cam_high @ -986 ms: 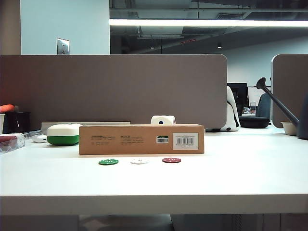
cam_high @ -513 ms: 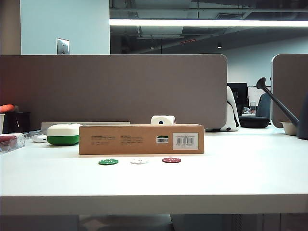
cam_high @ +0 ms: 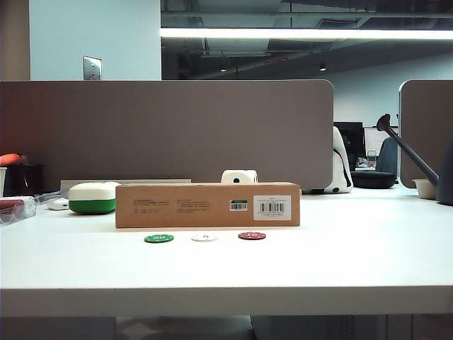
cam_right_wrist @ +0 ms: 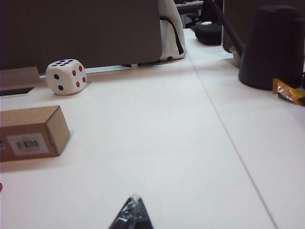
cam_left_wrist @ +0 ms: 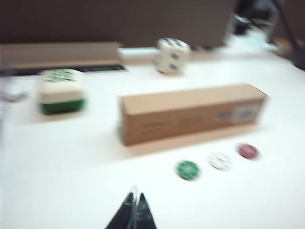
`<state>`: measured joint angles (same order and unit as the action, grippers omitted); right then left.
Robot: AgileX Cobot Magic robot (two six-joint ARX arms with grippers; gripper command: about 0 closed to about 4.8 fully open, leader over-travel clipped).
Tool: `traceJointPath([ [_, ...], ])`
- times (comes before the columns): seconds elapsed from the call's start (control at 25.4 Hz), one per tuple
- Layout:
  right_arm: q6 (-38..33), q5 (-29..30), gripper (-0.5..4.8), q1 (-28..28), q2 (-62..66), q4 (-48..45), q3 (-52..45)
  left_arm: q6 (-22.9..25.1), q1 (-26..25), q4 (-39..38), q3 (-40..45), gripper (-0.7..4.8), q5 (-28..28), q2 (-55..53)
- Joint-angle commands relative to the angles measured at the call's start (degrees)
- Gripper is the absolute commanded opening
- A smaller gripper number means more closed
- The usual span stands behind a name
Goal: Push the chip with the lowest value in the row forward next to the rectangular box.
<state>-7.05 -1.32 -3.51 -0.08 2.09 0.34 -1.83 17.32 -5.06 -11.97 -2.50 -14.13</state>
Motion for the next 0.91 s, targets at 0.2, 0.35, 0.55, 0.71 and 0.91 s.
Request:
traceJointPath([
  [0.2, -7.4, 0.3, -0.09, 0.0, 0.0, -0.1, -0.3, -0.2, 7.1, 2.2, -7.0, -0.05, -0.2, -18.5],
  [0.35, -16.2, 4.2, -0.09, 0.0, 0.0, 0.7, -0.3, -0.1, 9.5, 2.2, -12.8, -0.05, -0.2, -30.0],
  [0.55, -25.1, 13.9, -0.09, 0.0, 0.0, 4.5, -0.3, -0.2, 9.5, 2.2, -20.3, -0.05, -0.1, -40.7],
  [0.71, -27.5, 20.7, -0.09, 0.0, 0.1, 6.2, -0.2, -0.1, 9.6, 2.4, -24.7, -0.05, -0.1, -46.8],
  [0.91, -29.1, 20.5, -0.06, 0.0, 0.1, 6.2, -0.2, -0.2, 11.2, 2.6, -25.0, -0.05, -0.1, -51.3],
])
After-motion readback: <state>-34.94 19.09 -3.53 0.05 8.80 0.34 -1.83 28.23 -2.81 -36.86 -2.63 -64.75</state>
